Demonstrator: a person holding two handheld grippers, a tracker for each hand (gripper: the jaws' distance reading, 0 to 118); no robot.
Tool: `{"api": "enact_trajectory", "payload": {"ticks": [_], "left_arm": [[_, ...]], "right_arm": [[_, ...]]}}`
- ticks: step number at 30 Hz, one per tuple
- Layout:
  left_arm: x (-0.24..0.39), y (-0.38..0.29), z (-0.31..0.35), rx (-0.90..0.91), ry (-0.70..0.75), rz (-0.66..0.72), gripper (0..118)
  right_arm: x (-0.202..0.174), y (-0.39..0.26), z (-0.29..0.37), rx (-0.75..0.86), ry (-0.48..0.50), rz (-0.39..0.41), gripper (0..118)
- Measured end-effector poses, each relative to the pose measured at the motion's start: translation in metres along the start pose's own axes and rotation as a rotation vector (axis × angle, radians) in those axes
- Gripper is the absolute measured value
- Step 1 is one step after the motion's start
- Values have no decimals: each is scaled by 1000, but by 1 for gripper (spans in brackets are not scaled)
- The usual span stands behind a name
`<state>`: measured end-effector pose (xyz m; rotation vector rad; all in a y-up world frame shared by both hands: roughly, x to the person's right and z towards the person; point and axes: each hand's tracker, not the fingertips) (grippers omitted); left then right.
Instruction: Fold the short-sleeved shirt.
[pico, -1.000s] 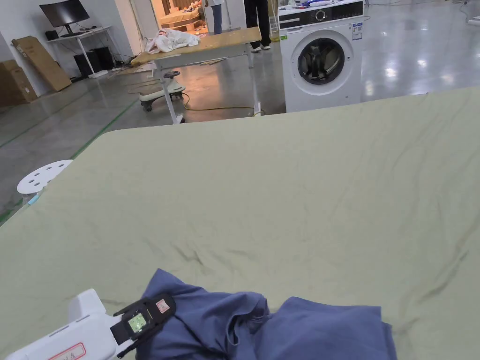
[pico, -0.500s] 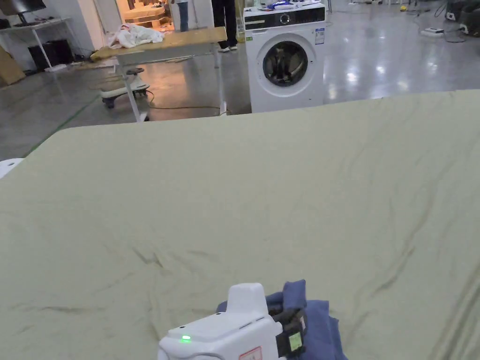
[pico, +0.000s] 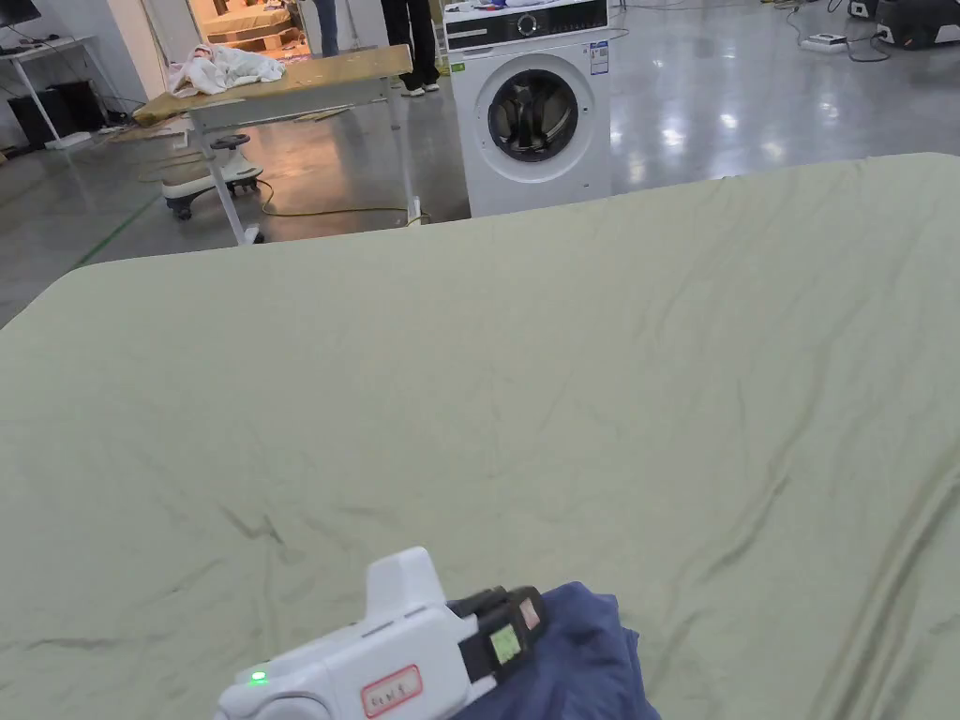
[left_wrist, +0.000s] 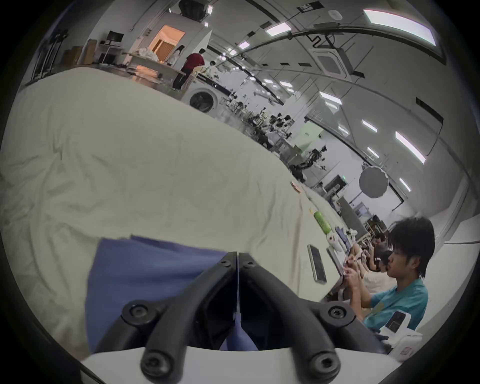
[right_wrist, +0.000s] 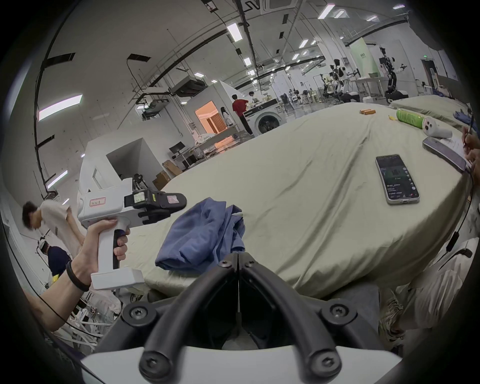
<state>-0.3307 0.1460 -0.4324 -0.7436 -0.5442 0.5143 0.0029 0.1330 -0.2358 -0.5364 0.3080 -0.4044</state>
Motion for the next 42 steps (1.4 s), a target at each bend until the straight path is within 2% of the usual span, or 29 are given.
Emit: {"api": "enact_trajectory", "payload": {"ticks": [3, 6, 7, 10, 13, 14, 15, 16, 18, 19, 21, 23, 25, 26, 27, 28, 29, 31, 35, 39, 42], "left_arm": [[2, -24, -39, -138, -39, 13, 2], [3, -47, -74, -211, 86, -92, 1], [2, -49, -75, -195, 76, -106, 1], [3, -40, -67, -169, 48, -33, 1], [4, -31, -44, -136, 37, -48, 2], [5, -26, -31, -107, 28, -71, 4], [3, -21, -17, -64, 19, -85, 9], [1, -17, -2, -34, 18, -84, 23], [-9, -6, 31, 37, 23, -46, 63], [-14, -3, 43, 48, 19, -33, 78], [-30, 5, 73, 85, 32, 24, 79], [-46, 7, 94, 97, 42, 52, 79], [-66, 5, 110, 115, 19, 82, 83], [-78, 2, 117, 142, -38, 114, 86], [-89, 0, 122, 148, -71, 157, 90], [-98, -1, 122, 144, -90, 208, 96], [-107, -3, 121, 142, -106, 256, 99], [-119, -5, 113, 138, -130, 302, 100], [-148, -6, 72, 40, -135, 368, 100], [-146, -3, 32, -91, -118, 354, 96], [-137, -5, 12, -149, -50, 281, 51]], "right_arm": [[-3, 0, 0, -8, -3, 8, 0], [-4, -1, 0, -20, -5, 10, 0], [-4, -2, 0, -25, -8, 13, 0], [-5, -3, -6, -61, -6, 19, 0], [-11, 3, -31, -113, -21, 40, 0], [-14, 8, -42, -128, 8, 66, 0], [-18, 14, -53, -137, 37, 90, 0], [-23, 20, -64, -136, 52, 115, 0], [-35, 35, -96, -138, 69, 161, 0], [-39, 40, -109, -141, 79, 168, 0], [-47, 50, -144, -180, 134, 182, 0], [-50, 53, -174, -221, 109, 220, 0], [-52, 48, -195, -271, 20, 313, 0], [-51, 42, -207, -340, -53, 350, 0], [-45, 32, -220, -456, -68, 360, 0], [-40, 25, -223, -428, -36, 337, 0], [-36, 23, -218, -336, -18, 286, 0], [-32, 24, -214, -341, -17, 216, 0], [-25, 29, -214, -357, 7, 200, 0], [-25, 31, -215, -373, 14, 187, 0], [-29, 28, -214, -369, 2, 210, 0]]}}
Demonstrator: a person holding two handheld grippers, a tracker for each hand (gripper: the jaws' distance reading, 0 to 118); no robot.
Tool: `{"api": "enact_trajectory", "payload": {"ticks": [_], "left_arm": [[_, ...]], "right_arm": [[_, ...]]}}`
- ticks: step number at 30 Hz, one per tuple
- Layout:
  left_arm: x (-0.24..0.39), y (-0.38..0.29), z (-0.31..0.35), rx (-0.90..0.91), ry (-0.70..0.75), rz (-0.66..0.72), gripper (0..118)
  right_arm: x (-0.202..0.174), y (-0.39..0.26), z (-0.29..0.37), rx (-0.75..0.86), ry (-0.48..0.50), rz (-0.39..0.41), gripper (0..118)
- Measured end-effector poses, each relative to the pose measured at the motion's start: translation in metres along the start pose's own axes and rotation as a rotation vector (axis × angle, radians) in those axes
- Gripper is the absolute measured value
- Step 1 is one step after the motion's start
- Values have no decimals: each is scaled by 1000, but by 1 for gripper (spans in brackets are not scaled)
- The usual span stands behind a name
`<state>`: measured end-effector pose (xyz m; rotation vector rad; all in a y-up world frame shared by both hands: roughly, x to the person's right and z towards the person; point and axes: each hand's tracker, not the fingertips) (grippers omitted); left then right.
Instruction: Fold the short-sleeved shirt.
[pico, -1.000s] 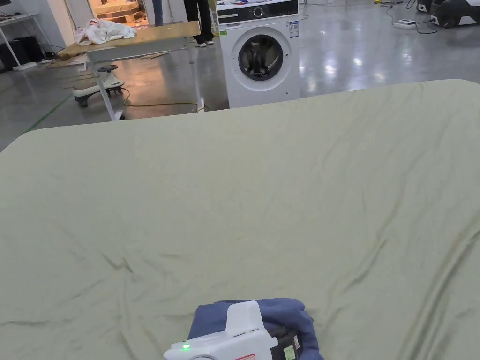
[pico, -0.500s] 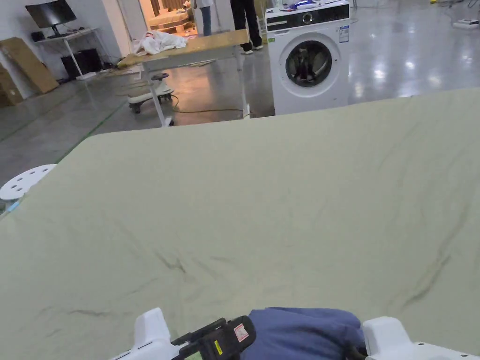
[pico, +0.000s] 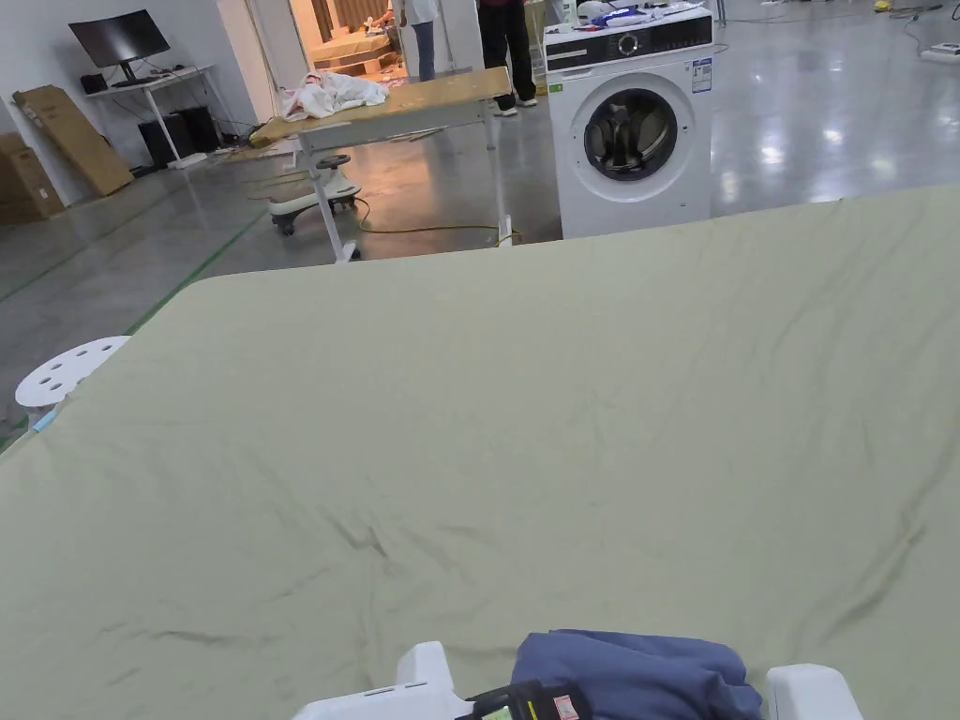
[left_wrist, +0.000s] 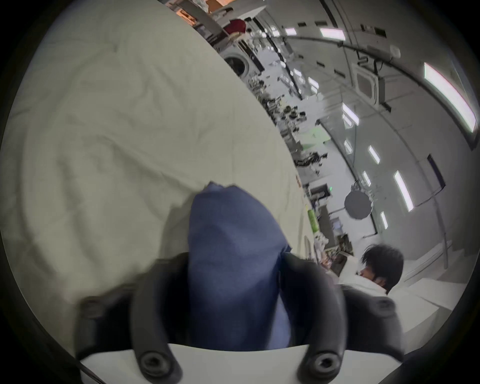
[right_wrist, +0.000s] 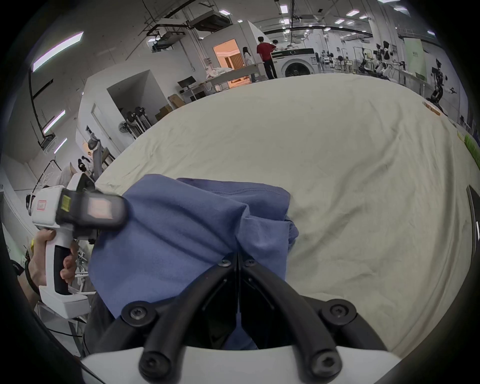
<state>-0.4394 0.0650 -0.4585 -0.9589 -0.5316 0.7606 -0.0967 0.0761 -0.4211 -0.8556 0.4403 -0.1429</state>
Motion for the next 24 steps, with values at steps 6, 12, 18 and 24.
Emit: {"api": "enact_trajectory", "payload": {"ticks": [6, 12, 18, 24], "left_arm": [[2, -2, 3, 38, -8, 67, 27], [1, 14, 82, 200, -133, 85, 26], [-72, 75, 221, 350, 239, 99, 26], [-103, 98, 276, 433, 416, 237, 26]], "right_arm": [[-6, -2, 6, 23, -11, 8, 0], [-21, 12, 86, 220, 172, -52, 0], [-15, 11, 122, 202, 126, -97, 0], [-20, 12, 120, 233, 184, -154, 0]]}}
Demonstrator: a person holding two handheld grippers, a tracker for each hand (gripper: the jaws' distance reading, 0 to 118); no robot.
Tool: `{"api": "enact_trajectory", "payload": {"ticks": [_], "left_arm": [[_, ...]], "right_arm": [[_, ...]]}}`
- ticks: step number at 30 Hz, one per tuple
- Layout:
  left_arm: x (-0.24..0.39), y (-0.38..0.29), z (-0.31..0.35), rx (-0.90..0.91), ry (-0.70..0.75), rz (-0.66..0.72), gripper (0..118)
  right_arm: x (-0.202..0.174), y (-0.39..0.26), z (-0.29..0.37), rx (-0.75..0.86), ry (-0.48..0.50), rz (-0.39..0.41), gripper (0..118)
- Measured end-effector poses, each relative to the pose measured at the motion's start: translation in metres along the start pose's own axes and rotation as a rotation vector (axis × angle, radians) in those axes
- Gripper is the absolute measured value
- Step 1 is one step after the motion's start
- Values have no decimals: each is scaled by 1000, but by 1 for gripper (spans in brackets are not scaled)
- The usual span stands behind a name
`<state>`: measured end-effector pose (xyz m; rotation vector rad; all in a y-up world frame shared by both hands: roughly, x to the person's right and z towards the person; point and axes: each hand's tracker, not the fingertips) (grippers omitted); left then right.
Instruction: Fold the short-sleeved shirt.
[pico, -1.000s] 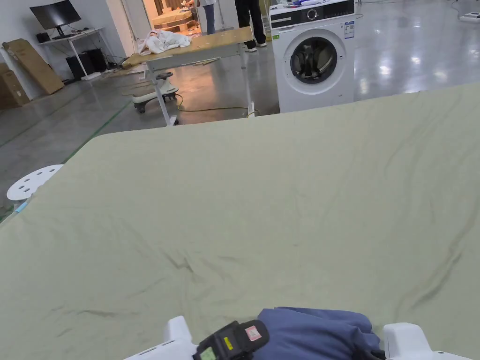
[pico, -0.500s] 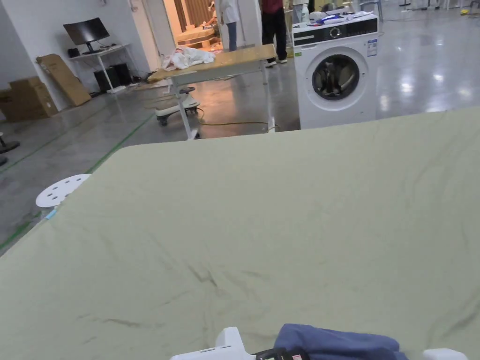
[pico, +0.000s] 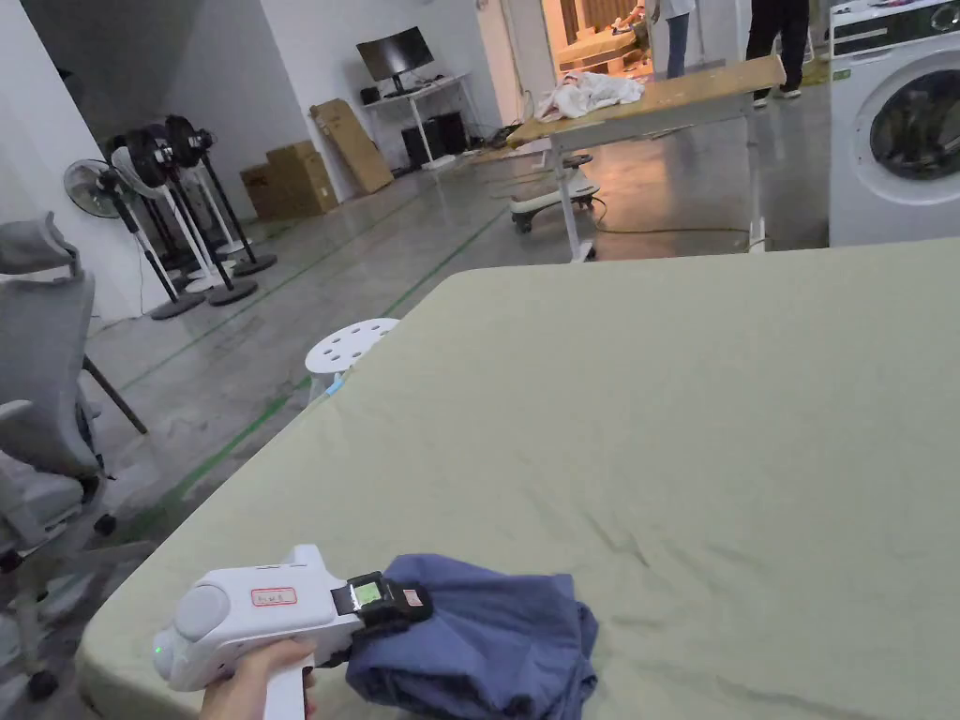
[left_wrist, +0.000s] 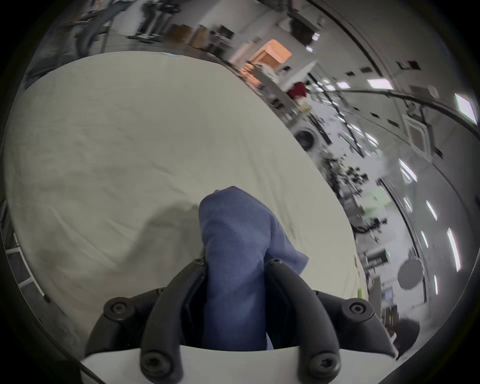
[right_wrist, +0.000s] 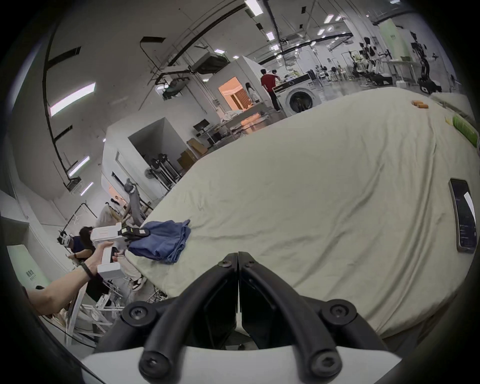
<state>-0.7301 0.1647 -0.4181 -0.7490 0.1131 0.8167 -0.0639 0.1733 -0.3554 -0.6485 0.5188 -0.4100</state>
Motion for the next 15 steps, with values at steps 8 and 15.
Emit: {"api": "enact_trajectory", "payload": {"ticks": [8, 15], "left_arm": [[40, -8, 24, 228, 317, -312, 87], [125, -52, 127, 488, 105, -494, 87]], "right_arm": [[-12, 14, 23, 61, -97, 146, 0], [-4, 39, 70, 268, -177, 150, 0]]}}
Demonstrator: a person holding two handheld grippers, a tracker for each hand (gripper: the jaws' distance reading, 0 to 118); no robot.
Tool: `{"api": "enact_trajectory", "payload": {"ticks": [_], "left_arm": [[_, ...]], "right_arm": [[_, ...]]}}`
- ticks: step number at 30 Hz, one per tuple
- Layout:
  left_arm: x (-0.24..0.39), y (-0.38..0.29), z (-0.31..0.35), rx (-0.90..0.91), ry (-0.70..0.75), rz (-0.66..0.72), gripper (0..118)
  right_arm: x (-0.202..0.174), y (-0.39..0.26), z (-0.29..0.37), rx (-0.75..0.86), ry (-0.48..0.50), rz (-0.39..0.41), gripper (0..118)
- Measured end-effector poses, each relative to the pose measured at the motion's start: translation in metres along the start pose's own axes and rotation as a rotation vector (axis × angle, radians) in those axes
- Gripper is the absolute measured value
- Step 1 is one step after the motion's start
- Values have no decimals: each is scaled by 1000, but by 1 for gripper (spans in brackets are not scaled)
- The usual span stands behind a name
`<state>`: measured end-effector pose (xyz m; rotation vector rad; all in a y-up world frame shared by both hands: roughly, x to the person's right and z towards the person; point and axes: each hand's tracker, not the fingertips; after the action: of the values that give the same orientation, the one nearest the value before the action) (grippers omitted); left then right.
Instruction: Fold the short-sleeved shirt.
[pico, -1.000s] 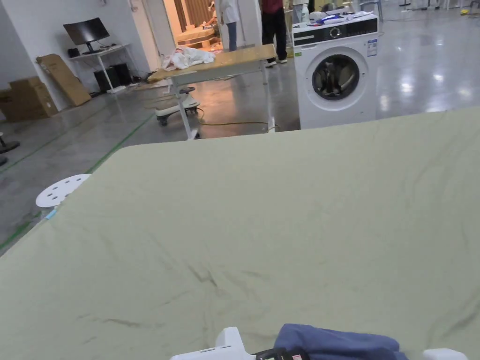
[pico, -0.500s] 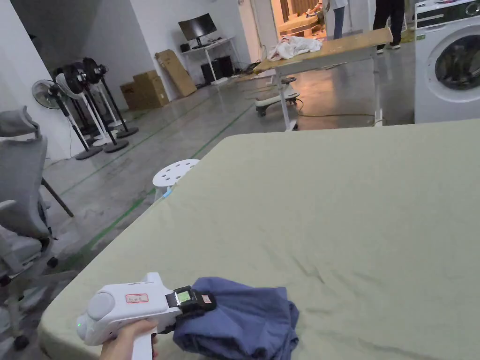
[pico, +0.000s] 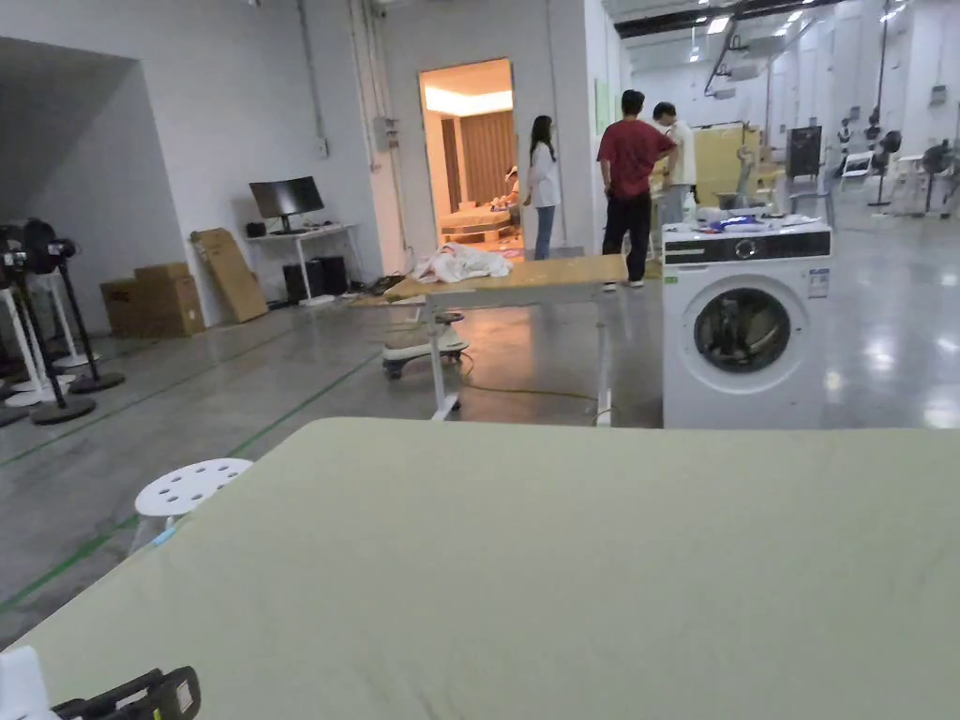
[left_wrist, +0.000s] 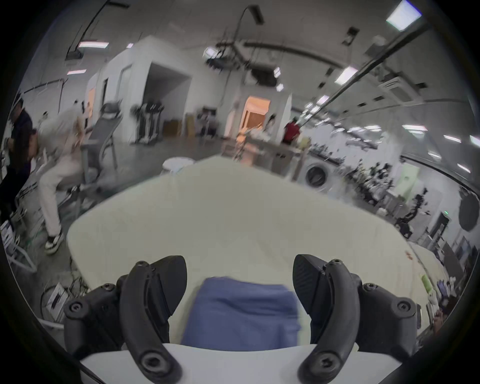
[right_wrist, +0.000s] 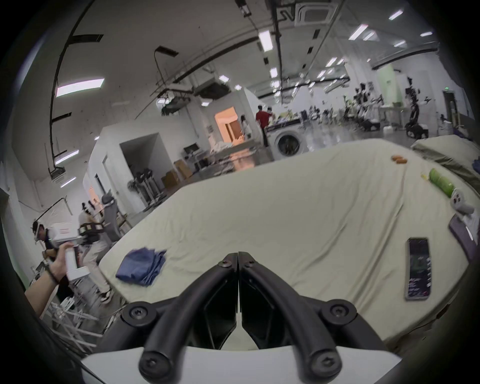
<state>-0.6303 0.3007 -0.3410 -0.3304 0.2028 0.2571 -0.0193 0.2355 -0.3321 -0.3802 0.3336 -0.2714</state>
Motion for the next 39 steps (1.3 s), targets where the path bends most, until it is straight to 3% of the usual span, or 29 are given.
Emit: {"api": "enact_trajectory", "payload": {"ticks": [4, 7, 12, 16, 20, 22, 25, 39], "left_arm": [[57, -11, 50, 121, -112, -82, 84], [97, -32, 77, 212, -204, -123, 72], [157, -64, 106, 299, -143, -360, 64], [170, -77, 122, 307, -207, -318, 24], [173, -91, 131, 342, -144, -421, 15], [168, -93, 134, 339, -143, -386, 0], [162, -94, 134, 327, -162, -326, 0], [173, -94, 128, 346, -116, -341, 0]], "right_arm": [[2, 6, 16, 76, -67, 26, 0], [0, 3, 24, 108, -124, 104, 0], [-18, -3, 42, 142, -150, 135, 0], [-25, -11, 46, 163, -166, 180, 0], [-27, -15, 53, 165, -180, 187, 0], [-27, -16, 59, 212, -179, 183, 0], [-28, -13, 60, 233, -182, 197, 0], [-29, -15, 50, 232, -171, 232, 0]]}}
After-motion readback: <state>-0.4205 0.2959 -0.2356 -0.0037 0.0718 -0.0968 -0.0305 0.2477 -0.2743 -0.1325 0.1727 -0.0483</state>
